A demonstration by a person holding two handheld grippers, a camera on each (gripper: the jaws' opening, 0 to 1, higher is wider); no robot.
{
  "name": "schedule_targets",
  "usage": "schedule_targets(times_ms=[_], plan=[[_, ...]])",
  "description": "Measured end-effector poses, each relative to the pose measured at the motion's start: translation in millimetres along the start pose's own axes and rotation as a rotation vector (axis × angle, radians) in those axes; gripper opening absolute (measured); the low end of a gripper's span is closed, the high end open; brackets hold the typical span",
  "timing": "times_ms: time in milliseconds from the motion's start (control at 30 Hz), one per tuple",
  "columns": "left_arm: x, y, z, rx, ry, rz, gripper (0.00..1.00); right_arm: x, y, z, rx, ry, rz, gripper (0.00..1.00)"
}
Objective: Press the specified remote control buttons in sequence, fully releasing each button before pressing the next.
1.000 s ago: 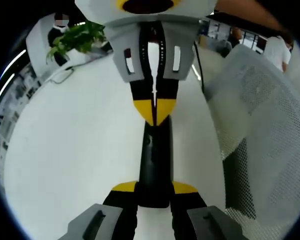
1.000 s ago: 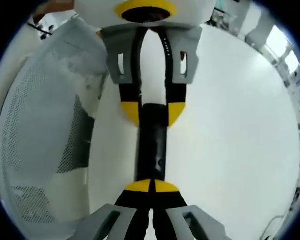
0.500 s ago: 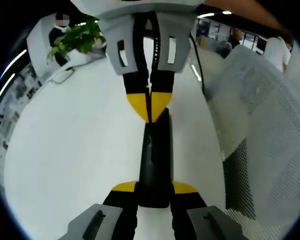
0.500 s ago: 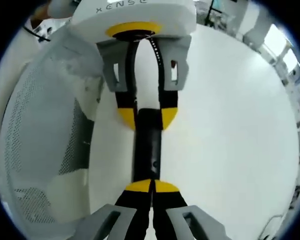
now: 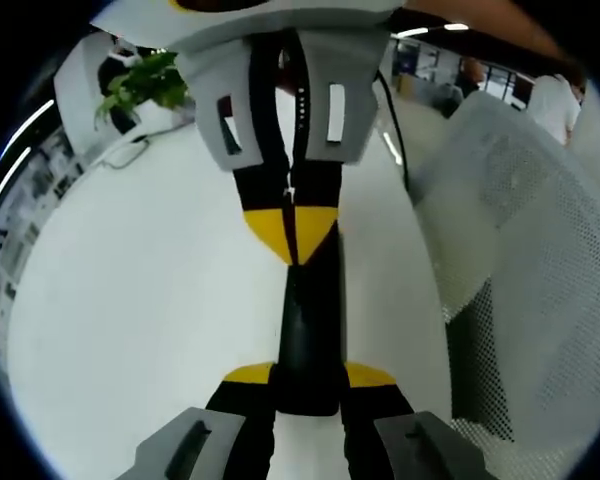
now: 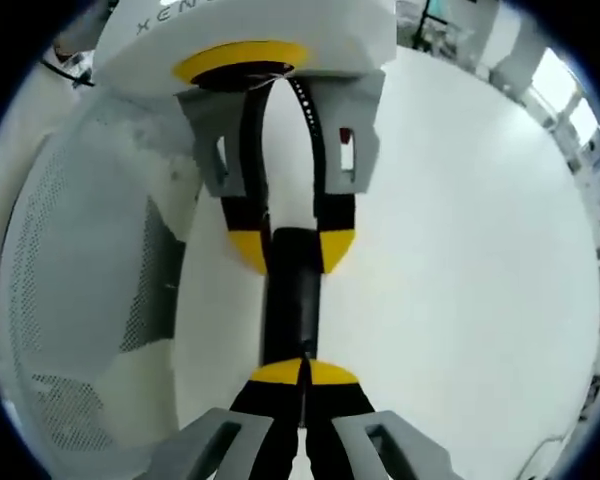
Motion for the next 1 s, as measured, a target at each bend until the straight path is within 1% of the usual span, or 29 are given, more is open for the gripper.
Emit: schedule_targets(times_ms=[133,533,767,1000], plan=[[0.1,0,-0.2,-0.003,0.0,0.0,0.23,-3,-2,2.5,-0.002,0.02,-0.001,0.0],[0.0,0,-0.4,-0.012,0.002,-0.003,0.24,-3,-7,6.3,0.005,0.032,0.016,0.0],[-0.1,0,-0.3,-0.015,0.003,0.0,0.23,-2,-12,4.8,0.015,0.042,0.026,0.0],[0.0,0,-0.3,-0.022,0.007,-0.003,0.23,-3,-12,4.3,0.007,0.039,0.027,0.0]])
Point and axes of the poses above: the point that each gripper's makers call its tool centre point, and the gripper's own axes: y roughly backward along the fingers, x roughly to its left, z roughly out of its top, the point moved 1 cm from there along y, roughly backward along the fingers, and after that the axes turned 14 degrees about y, right-handed, at the moved point
